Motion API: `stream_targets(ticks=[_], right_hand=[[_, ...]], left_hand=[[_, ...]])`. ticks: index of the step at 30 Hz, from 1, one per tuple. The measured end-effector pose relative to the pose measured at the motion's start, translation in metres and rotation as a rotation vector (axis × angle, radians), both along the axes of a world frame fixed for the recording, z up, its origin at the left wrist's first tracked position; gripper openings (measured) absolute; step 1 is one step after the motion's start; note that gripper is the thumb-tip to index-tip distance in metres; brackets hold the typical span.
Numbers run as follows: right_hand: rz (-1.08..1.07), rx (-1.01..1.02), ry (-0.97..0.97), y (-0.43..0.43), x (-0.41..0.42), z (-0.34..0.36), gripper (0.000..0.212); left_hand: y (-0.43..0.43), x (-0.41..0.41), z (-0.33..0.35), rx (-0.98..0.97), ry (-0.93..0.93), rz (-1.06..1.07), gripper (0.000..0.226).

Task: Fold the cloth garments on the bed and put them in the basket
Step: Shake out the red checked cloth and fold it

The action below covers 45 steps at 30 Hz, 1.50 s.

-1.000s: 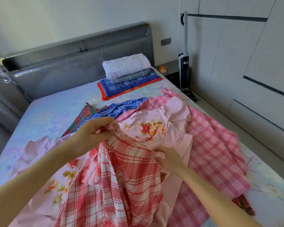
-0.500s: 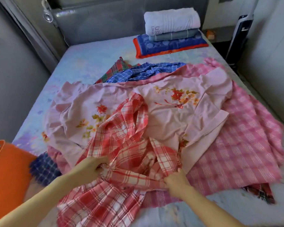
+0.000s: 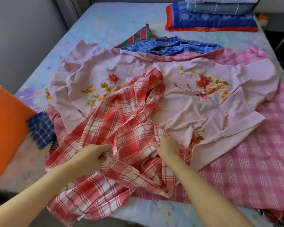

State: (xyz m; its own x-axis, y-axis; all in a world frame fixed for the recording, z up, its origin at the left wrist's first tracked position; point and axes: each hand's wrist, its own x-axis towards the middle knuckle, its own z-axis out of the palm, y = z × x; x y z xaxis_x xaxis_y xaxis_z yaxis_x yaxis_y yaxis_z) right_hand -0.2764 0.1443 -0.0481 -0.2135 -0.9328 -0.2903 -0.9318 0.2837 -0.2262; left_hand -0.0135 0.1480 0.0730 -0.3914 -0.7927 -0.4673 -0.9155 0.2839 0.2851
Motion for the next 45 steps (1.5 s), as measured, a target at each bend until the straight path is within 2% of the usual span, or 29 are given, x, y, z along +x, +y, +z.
stream_targets(ticks=[2,4,8,10,13,14,16,18,21,24,27,30,31,33,34,38,40,42,45], right_hand=[[-0.037,0.089,-0.005,-0.010,0.002,-0.017,0.038],[-0.136,0.124,-0.108,-0.010,-0.007,-0.026,0.026],[-0.515,0.012,-0.336,0.003,-0.062,-0.028,0.022],[-0.563,0.001,-0.342,0.008,-0.089,-0.027,0.021],[-0.446,0.062,-0.324,0.007,-0.108,-0.032,0.018],[-0.376,0.041,-0.276,0.005,-0.108,-0.033,0.023],[-0.171,-0.129,-0.066,-0.001,-0.106,-0.035,0.030],[0.082,-0.225,0.128,-0.004,-0.098,-0.036,0.023],[0.296,-0.175,0.235,-0.007,-0.087,-0.041,0.012],[0.289,0.017,0.191,-0.008,-0.077,-0.042,0.020],[0.243,0.029,0.171,-0.010,-0.073,-0.040,0.024],[0.155,-0.060,0.091,-0.011,-0.061,-0.037,0.024],[0.132,-0.077,0.079,-0.009,-0.055,-0.035,0.032],[0.138,0.029,0.135,-0.008,-0.041,-0.032,0.046],[0.152,0.078,0.168,-0.008,-0.037,-0.033,0.046],[0.223,0.188,0.245,-0.011,-0.031,-0.035,0.021],[0.238,0.213,0.270,-0.008,-0.033,-0.031,0.020],[0.190,0.153,0.229,-0.004,-0.038,-0.022,0.017],[0.080,0.063,0.218,-0.002,-0.058,0.015,0.005]], left_hand=[[-0.010,-0.007,0.003,-0.012,0.005,-0.003,0.021],[-0.018,-0.013,0.004,-0.019,0.015,-0.021,0.021],[-0.024,-0.025,0.003,0.017,0.016,-0.074,0.019],[-0.027,-0.030,-0.001,0.028,0.017,-0.088,0.018],[-0.035,-0.039,-0.009,0.052,0.013,-0.109,0.024],[-0.037,-0.041,-0.010,0.050,0.006,-0.119,0.023],[-0.039,-0.046,-0.012,0.044,0.002,-0.128,0.019],[-0.041,-0.049,-0.014,0.042,0.005,-0.130,0.020],[-0.042,-0.051,-0.014,0.045,0.012,-0.128,0.022],[-0.042,-0.053,-0.015,0.052,0.022,-0.126,0.023],[-0.041,-0.055,-0.016,0.037,0.010,-0.133,0.021],[-0.041,-0.057,-0.016,0.045,0.006,-0.119,0.017],[-0.041,-0.058,-0.015,0.049,0.008,-0.112,0.017],[-0.041,-0.058,-0.015,0.056,0.008,-0.091,0.021],[-0.041,-0.058,-0.015,0.056,0.008,-0.084,0.023],[-0.040,-0.050,-0.015,0.023,0.015,-0.077,0.015],[-0.039,-0.044,-0.011,0.023,-0.018,-0.066,0.018],[-0.038,-0.034,-0.004,0.004,-0.051,-0.026,0.023],[-0.043,-0.014,0.015,-0.150,-0.026,0.127,0.017]])
